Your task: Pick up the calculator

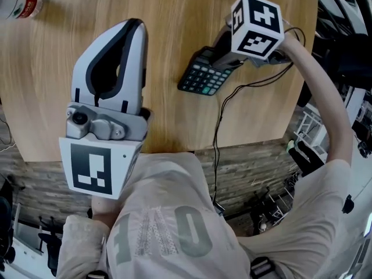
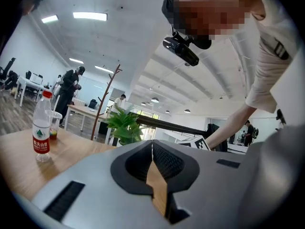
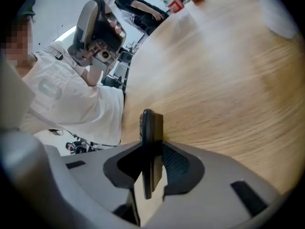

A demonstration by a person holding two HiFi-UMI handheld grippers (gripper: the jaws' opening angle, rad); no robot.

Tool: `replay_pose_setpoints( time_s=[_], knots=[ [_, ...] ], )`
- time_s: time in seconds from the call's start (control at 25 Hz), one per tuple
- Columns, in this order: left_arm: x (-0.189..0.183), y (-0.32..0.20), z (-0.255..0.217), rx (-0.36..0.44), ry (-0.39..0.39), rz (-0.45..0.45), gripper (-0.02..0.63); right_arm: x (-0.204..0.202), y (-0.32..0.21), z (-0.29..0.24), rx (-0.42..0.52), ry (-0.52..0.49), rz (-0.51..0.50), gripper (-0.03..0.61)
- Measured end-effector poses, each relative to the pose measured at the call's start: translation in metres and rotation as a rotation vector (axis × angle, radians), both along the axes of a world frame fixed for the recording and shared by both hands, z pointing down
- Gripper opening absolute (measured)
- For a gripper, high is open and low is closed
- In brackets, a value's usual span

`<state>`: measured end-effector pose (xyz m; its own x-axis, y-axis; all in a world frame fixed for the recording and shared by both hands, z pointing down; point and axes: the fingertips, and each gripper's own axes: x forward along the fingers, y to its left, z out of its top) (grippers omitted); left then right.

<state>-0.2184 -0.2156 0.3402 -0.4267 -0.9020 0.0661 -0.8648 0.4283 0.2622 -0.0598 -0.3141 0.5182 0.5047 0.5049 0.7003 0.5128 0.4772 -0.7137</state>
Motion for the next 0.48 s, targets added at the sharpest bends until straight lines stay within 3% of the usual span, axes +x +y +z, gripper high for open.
replay_pose_setpoints(
  time_s=[0.24, 0.48],
  knots=[
    [0.009, -0.002, -0.046, 0.024, -0.121, -0.013, 0.012, -0.051, -0.012, -0.044, 0.010, -0.333, 0.245, 0.106],
    [0.032, -0.004, -0.106, 0.083, -0.227, -0.065, 0.011, -0.079, -0.040, -0.114, 0.005, -0.735, 0.591, 0.106]
  ],
)
